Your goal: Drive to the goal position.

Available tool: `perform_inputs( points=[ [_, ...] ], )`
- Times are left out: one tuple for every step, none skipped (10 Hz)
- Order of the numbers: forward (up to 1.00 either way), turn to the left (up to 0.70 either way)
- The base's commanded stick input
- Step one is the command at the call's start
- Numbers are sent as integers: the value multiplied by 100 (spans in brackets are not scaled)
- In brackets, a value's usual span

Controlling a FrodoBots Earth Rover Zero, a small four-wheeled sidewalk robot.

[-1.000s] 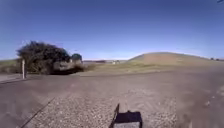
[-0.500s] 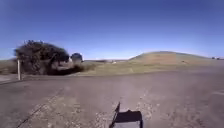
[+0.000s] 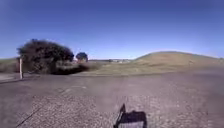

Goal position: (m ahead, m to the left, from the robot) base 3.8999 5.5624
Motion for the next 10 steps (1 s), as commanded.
perform_inputs(
  points=[
    [70,35],
    [70,35],
    [70,35],
    [70,35],
    [70,35],
    [70,35],
    [70,35],
    [70,35],
    [70,35],
    [70,35]
  ],
)
